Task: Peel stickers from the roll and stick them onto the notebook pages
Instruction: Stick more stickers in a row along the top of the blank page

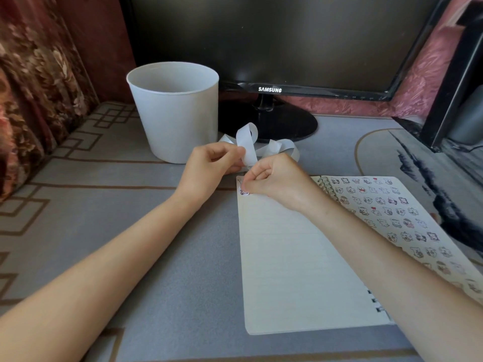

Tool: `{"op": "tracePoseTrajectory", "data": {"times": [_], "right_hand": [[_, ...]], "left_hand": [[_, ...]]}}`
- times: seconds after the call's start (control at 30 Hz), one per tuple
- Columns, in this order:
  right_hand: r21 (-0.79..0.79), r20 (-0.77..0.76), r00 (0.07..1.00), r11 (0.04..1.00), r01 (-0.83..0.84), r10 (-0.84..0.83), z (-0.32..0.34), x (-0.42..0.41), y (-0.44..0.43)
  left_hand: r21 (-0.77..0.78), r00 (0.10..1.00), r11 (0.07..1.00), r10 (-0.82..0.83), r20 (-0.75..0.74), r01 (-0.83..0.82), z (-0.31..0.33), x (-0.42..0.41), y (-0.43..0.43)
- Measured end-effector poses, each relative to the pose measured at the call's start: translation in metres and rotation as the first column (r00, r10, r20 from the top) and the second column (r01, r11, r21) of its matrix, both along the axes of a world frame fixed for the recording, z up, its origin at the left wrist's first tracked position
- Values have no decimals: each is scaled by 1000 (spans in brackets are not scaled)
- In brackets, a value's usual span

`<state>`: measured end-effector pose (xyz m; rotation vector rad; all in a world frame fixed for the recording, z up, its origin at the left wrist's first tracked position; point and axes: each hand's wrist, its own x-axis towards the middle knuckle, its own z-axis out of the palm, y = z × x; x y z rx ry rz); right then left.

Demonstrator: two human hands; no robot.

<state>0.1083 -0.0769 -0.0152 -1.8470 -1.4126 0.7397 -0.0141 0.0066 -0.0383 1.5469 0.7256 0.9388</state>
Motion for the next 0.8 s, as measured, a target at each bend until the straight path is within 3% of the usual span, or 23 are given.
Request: {"op": "tracePoseTrajectory", "data": {"times": [0.8], "right_hand": [[8,32,999,1000,6,-7,-5,1,1]], "left_hand": [[5,1000,1000,12,-4,-12,0,1,-1]]}}
